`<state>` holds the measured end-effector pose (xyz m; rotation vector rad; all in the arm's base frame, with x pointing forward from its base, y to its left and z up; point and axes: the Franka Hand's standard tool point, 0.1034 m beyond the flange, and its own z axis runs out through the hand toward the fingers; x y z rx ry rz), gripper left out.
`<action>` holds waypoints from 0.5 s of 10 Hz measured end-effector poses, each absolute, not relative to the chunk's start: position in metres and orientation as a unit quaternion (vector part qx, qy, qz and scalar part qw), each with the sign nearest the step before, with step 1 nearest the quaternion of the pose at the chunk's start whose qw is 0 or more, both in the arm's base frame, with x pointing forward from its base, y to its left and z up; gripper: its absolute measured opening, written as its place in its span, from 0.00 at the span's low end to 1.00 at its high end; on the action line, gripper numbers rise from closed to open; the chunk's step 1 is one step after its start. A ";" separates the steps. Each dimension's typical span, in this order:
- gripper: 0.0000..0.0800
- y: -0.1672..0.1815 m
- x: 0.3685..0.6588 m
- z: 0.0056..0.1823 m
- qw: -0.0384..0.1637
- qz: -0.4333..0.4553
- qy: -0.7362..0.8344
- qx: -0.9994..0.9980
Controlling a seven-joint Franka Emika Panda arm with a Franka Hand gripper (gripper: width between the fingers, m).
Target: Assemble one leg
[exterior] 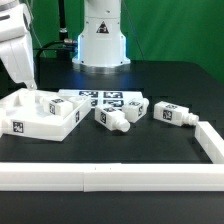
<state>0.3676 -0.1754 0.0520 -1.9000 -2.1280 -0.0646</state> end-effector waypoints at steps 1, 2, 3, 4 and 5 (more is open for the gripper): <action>0.81 -0.175 0.354 0.040 0.117 -0.037 -0.713 -0.690; 0.81 -0.176 0.341 0.037 0.117 -0.043 -0.684 -0.719; 0.81 -0.180 0.338 0.033 0.102 -0.051 -0.680 -0.724; 0.81 -0.179 0.333 0.030 0.098 -0.051 -0.679 -0.726; 0.81 -0.176 0.334 0.030 0.096 -0.050 -0.673 -0.732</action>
Offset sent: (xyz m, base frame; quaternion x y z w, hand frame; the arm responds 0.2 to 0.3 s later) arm -0.0059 0.0159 -0.0046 -0.1214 0.0359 0.0047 0.9919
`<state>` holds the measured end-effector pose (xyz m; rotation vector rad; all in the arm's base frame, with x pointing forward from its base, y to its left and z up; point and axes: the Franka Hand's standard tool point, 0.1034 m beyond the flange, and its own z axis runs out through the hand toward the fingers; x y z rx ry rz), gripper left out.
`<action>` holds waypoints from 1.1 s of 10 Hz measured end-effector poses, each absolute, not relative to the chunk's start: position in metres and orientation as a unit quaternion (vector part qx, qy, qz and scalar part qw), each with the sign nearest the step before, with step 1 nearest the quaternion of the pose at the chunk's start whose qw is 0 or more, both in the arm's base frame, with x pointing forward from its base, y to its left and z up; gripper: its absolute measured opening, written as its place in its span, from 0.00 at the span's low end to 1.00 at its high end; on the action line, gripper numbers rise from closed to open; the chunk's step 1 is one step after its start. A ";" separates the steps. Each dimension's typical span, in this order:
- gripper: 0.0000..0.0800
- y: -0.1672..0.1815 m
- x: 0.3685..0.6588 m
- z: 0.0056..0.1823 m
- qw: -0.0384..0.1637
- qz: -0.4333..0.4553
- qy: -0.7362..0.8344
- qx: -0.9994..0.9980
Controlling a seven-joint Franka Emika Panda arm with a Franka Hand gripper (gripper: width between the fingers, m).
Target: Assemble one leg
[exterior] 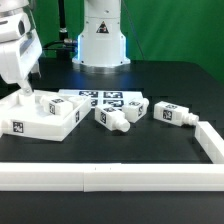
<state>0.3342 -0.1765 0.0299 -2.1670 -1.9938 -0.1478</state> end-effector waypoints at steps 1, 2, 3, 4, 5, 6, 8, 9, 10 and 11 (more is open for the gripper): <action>0.81 -0.173 0.338 0.029 0.094 -0.050 -0.668 -0.737; 0.81 -0.170 0.340 0.029 0.091 -0.050 -0.663 -0.742; 0.81 -0.166 0.344 0.029 0.092 -0.050 -0.657 -0.746; 0.81 -0.164 0.348 0.029 0.092 -0.051 -0.655 -0.748; 0.81 -0.161 0.350 0.024 0.097 -0.052 -0.653 -0.750; 0.81 -0.156 0.351 0.021 0.102 -0.053 -0.651 -0.750; 0.81 -0.152 0.357 0.025 0.100 -0.054 -0.650 -0.752; 0.81 -0.151 0.357 0.023 0.102 -0.054 -0.649 -0.752; 0.81 -0.148 0.353 0.016 0.107 -0.056 -0.648 -0.752; 0.81 -0.146 0.351 0.012 0.112 -0.056 -0.646 -0.753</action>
Offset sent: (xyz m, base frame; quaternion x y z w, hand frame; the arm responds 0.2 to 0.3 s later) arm 0.0313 0.0194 -0.0114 0.0024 0.0082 0.0075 0.9999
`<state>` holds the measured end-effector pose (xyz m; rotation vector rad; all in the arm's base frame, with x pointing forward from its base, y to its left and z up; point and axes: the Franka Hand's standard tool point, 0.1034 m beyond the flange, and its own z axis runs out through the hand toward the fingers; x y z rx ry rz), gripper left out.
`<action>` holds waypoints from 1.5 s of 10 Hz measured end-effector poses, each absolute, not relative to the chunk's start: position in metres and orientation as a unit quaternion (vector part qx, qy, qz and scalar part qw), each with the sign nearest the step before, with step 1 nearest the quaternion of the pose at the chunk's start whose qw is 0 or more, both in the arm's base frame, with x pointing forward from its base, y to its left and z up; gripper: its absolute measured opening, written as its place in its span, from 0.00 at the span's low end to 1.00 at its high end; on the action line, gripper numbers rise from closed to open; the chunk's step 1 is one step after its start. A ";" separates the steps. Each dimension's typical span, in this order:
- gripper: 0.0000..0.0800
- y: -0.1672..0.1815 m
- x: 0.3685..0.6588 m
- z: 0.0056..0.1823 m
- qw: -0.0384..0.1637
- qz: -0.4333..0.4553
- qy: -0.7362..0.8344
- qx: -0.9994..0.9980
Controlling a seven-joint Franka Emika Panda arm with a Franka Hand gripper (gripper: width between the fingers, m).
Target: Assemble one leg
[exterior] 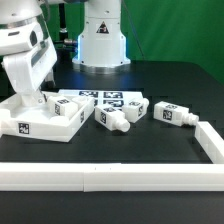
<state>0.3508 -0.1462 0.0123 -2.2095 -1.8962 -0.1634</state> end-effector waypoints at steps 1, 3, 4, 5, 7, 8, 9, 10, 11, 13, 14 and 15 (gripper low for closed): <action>0.70 -0.147 0.351 0.013 0.111 -0.056 -0.646 -0.753; 0.53 -0.146 0.351 0.013 0.112 -0.056 -0.646 -0.753; 0.30 -0.146 0.351 0.012 0.112 -0.056 -0.646 -0.753; 0.14 -0.146 0.351 0.012 0.112 -0.056 -0.646 -0.753; 0.07 -0.147 0.350 0.013 0.112 -0.055 -0.645 -0.754; 0.07 -0.147 0.350 0.013 0.112 -0.055 -0.645 -0.754; 0.07 -0.147 0.350 0.013 0.112 -0.055 -0.645 -0.754; 0.07 -0.147 0.350 0.013 0.112 -0.055 -0.645 -0.754; 0.07 -0.148 0.350 0.014 0.110 -0.056 -0.647 -0.752; 0.07 -0.164 0.340 0.032 0.091 -0.050 -0.646 -0.756; 0.07 -0.171 0.337 0.041 0.083 -0.047 -0.643 -0.760; 0.07 -0.178 0.335 0.049 0.077 -0.044 -0.642 -0.761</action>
Offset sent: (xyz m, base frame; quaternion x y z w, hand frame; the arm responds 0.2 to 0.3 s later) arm 0.0000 0.0000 0.0000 0.0000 0.0000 0.0000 1.0000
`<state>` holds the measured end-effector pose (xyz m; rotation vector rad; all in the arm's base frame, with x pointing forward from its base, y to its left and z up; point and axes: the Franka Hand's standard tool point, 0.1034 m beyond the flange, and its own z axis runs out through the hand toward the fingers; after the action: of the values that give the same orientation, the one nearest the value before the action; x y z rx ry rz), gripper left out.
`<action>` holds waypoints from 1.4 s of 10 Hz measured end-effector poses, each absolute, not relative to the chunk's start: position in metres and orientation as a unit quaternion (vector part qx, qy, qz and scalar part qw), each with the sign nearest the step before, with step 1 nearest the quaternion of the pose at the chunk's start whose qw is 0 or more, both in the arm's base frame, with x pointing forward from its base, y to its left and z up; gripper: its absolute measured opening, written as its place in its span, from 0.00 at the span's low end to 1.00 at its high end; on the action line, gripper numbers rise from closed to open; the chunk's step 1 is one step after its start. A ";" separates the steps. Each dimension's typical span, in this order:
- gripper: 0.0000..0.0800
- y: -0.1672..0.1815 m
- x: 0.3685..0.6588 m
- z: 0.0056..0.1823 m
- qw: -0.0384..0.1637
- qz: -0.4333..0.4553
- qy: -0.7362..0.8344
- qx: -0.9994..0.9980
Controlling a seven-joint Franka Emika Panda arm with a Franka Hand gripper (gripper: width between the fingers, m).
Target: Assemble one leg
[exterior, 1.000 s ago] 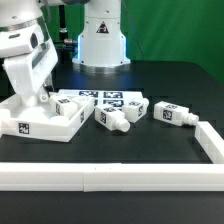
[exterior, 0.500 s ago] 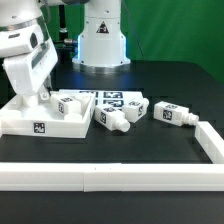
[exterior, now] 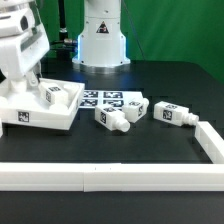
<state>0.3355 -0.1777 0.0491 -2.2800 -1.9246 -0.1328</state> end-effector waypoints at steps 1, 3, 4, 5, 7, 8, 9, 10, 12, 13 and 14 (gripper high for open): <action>0.07 -0.182 0.337 0.062 0.074 -0.041 -0.645 -0.759; 0.07 -0.172 0.345 0.076 0.078 -0.036 -0.656 -0.750; 0.07 -0.162 0.354 0.084 0.085 -0.031 -0.652 -0.752; 0.07 -0.153 0.363 0.090 0.092 -0.029 -0.652 -0.752; 0.07 -0.116 0.386 0.087 0.102 -0.027 -0.655 -0.748; 0.07 -0.107 0.397 0.082 0.109 -0.034 -0.662 -0.741; 0.07 -0.105 0.397 0.073 0.121 -0.036 -0.662 -0.739; 0.07 -0.106 0.396 0.073 0.122 -0.036 -0.660 -0.741; 0.07 -0.106 0.395 0.072 0.123 -0.036 -0.660 -0.741; 0.07 -0.106 0.396 0.070 0.125 -0.040 -0.664 -0.736; 0.07 -0.108 0.400 0.069 0.128 -0.049 -0.672 -0.728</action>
Offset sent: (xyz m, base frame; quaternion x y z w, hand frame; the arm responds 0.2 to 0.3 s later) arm 0.0351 0.0345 0.0403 0.0181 0.0097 -0.0006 0.9998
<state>0.3997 -0.1075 0.0685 -2.1182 -1.9539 -0.1426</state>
